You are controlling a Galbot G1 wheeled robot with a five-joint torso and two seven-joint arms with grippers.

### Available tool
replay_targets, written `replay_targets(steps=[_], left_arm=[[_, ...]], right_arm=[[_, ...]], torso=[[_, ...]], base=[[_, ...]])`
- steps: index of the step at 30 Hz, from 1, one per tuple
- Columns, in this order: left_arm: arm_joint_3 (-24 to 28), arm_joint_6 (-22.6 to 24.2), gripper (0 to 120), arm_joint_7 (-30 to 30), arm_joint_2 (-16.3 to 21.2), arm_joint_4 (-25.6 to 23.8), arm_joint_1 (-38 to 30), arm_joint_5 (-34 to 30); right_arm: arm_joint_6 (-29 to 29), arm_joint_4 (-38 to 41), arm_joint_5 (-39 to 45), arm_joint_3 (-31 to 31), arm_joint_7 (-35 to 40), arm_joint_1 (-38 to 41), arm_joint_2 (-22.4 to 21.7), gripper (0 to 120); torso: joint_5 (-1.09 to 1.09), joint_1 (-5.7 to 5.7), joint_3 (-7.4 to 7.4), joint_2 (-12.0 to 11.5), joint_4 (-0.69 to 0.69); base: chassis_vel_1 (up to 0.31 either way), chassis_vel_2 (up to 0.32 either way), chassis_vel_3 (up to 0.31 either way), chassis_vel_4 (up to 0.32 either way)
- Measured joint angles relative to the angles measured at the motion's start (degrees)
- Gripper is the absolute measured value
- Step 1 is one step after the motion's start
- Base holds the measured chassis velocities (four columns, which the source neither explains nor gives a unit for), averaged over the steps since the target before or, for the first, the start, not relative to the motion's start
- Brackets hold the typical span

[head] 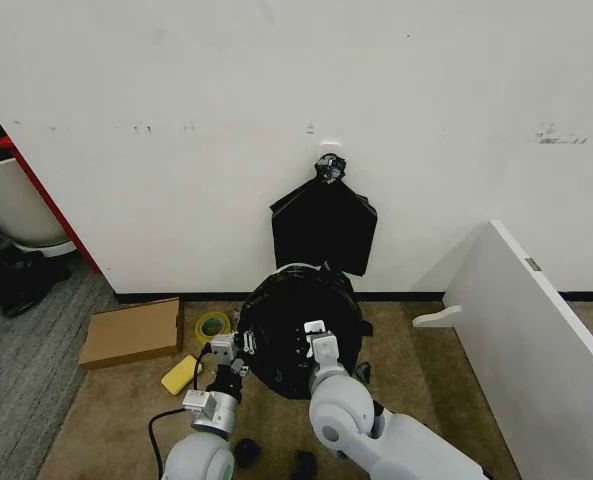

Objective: Place the garbage bag over the trash bin.

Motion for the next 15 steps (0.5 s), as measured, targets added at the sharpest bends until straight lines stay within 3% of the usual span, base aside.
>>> replay_targets(steps=[6, 15], left_arm=[[0.1, -2.2, 1, 1.6, -0.4, 0.2, -0.1, -0.1], [-0.1, -2.7, 1, 2.4, 0.0, 0.1, -0.2, -0.5]], right_arm=[[0.0, -2.9, -0.9, -0.1, 0.0, 1.6, 0.9, 0], [1.7, -8.3, -12.5, 0.0, -2.9, 2.1, 0.3, 0]], torso=[[0.00, 0.00, 0.00, 0.0, 0.00], [0.00, 0.00, 0.00, 0.0, 0.00]], base=[[0.000, 0.000, 0.000, 0.000], [0.000, 0.000, 0.000, 0.000]])
